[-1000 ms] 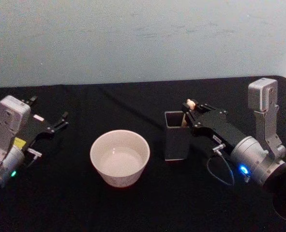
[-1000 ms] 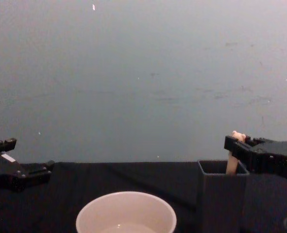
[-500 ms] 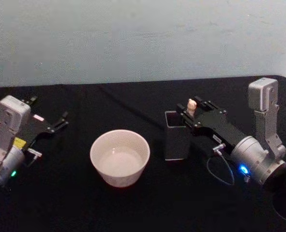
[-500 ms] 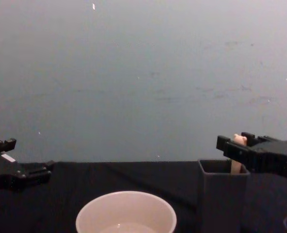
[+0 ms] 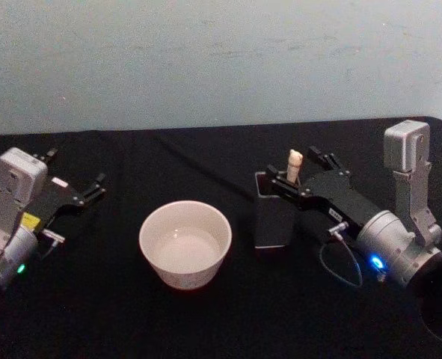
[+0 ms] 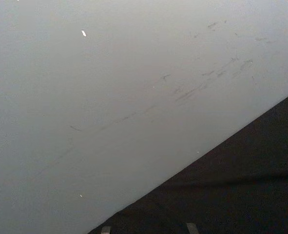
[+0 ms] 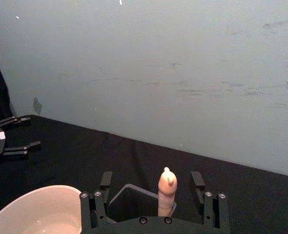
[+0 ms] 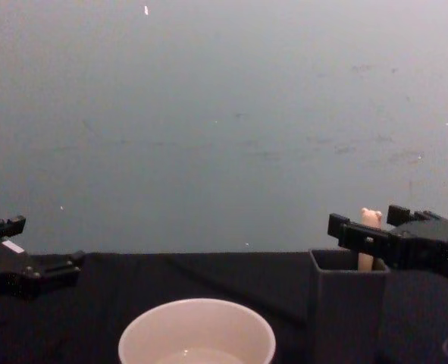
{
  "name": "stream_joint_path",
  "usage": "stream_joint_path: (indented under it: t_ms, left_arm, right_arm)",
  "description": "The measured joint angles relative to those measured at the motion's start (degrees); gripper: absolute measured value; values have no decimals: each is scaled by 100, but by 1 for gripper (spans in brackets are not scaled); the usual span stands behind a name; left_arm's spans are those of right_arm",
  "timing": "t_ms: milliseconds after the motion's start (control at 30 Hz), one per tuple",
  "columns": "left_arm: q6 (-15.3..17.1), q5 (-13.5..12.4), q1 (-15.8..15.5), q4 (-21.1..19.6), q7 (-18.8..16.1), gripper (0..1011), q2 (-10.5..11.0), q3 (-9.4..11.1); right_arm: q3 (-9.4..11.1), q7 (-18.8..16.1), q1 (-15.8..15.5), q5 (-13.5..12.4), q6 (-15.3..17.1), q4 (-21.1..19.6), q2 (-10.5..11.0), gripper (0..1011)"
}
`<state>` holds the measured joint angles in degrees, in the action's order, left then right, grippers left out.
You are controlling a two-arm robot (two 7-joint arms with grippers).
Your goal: Pick up the stirring spoon with one hand, stir inside the cup, then place it back in its original position.
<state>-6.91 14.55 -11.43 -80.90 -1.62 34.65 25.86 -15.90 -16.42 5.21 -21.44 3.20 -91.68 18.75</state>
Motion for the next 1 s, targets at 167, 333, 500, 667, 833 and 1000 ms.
stream_joint_path:
  t_ms: [167, 333, 500, 667, 833, 1000]
  left_arm:
    - [0, 0, 0, 0, 0, 1001, 0, 0]
    - [0, 0, 0, 0, 0, 1001, 0, 0]
    - [0, 0, 0, 0, 0, 1001, 0, 0]
    - [0, 0, 0, 0, 0, 1001, 0, 0]
    - [0, 0, 0, 0, 0, 1001, 0, 0]
    - [0, 0, 0, 0, 0, 1001, 0, 0]
  right_arm:
    - [32, -60, 36, -3, -159, -4, -15, 1002]
    - [230, -52, 168, -51, -498, -83, -82, 1002]
    - [473, 246, 322, 77, -724, -2, -189, 1002]
    - [602, 654, 446, 516, -670, 359, -242, 1002]
    - [550, 745, 411, 849, -422, 680, -214, 1002]
    - [481, 668, 317, 996, -256, 810, -208, 1002]
